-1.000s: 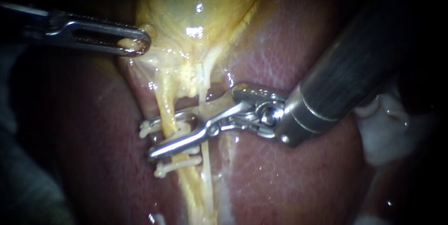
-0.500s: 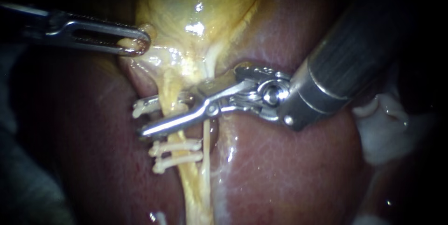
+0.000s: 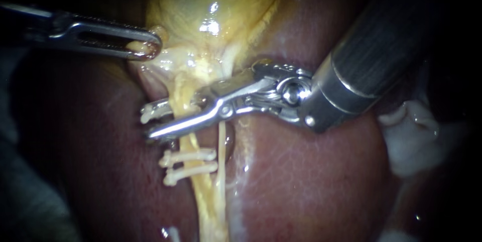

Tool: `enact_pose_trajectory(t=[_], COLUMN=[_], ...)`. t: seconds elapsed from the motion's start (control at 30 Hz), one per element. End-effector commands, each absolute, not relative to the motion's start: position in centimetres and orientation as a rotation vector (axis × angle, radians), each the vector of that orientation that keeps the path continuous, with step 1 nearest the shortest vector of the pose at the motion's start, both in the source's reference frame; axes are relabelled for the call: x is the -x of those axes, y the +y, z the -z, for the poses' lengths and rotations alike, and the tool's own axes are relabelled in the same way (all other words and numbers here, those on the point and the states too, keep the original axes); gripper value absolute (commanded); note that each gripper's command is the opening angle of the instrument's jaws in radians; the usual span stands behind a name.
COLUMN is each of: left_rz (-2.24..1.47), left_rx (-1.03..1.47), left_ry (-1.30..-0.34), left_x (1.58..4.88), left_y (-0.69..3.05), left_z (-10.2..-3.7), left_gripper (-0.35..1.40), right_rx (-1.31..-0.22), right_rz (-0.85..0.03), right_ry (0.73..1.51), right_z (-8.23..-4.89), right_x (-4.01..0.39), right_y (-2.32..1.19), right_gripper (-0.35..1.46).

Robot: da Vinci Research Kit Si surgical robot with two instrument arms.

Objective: Clipping third clip left tube

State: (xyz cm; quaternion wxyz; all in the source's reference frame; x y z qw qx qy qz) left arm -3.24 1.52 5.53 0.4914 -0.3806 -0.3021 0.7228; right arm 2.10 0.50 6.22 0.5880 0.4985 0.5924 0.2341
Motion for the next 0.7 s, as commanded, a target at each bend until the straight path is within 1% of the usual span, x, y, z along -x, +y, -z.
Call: enact_pose_trajectory(t=[0.03, 0.07, 0.13, 0.17, 0.27, 0.3, 0.7], left_rz=[-1.754, -1.754, -1.755, -1.754, -1.755, -1.754, -1.754], left_rx=[0.924, 0.924, 0.924, 0.924, 0.924, 0.924, 0.924], left_ry=[-0.734, -0.734, -0.733, -0.733, -0.733, -0.733, -0.733], left_x=[3.24, 3.24, 3.24, 3.24, 3.24, 3.24, 3.25], left_y=[1.52, 1.52, 1.52, 1.52, 1.52, 1.52, 1.52], left_z=[-5.53, -5.53, -5.53, -5.53, -5.53, -5.53, -5.53], left_gripper=[-0.35, -0.35, -0.35, -0.35, -0.35, -0.35, -0.35], right_rx=[-1.161, -1.161, -1.157, -1.145, -1.134, -1.134, -1.134], right_rz=[-0.544, -0.543, -0.548, -0.561, -0.575, -0.576, -0.574], right_ry=[1.38, 1.38, 1.381, 1.383, 1.384, 1.384, 1.384], right_z=[-6.22, -6.22, -6.21, -6.21, -6.2, -6.2, -6.19], right_x=[-2.1, -2.09, -2.09, -2.09, -2.06, -2.05, -2.04], right_y=[0.5, 0.5, 0.5, 0.5, 0.5, 0.5, 0.47], right_gripper=[0.14, 0.07, 0.02, -0.03, -0.23, -0.34, -0.35])
